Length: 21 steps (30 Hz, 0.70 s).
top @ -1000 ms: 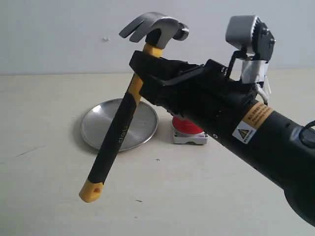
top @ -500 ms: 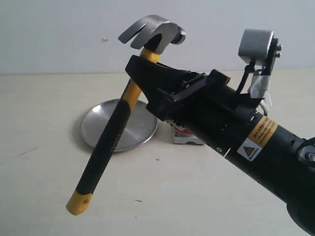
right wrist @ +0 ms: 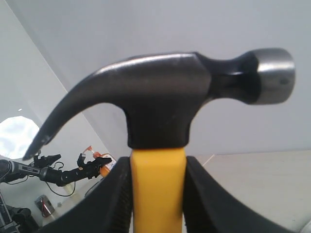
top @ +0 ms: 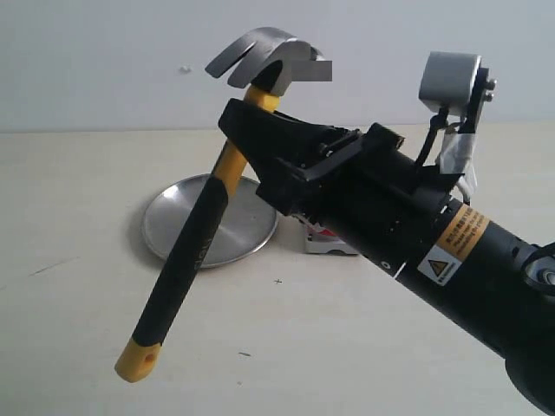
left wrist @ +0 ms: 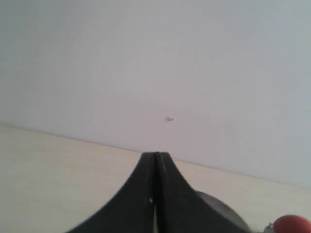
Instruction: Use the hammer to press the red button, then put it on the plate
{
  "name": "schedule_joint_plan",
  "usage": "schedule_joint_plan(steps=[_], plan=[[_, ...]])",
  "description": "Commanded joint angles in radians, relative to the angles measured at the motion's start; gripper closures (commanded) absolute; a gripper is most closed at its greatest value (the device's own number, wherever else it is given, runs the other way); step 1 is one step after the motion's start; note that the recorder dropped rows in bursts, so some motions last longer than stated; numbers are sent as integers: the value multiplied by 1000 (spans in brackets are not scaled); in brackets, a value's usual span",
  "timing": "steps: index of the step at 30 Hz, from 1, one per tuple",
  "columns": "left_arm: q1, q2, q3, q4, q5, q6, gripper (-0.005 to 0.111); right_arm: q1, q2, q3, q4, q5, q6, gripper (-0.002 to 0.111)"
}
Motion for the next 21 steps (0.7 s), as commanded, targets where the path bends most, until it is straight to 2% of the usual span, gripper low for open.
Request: schedule_joint_plan(steps=[1,6,13,18,21], plan=[[4,-6,0,-12,-18,-167,107,-2,-9,-4,7,-80,1,108],[4,-6,0,-12,-84,-144,107,-2,-9,-4,15,-80,1,108],[4,24,0,-12,-297,-185,107,-2,-9,-4,15,-80,1,108],[4,269,-114,39,-272,-195,107,-2,-9,-4,19,-78,1,108],[2,474,-219,215,-217,-315,107,-2,-9,-4,32,-76,1,108]])
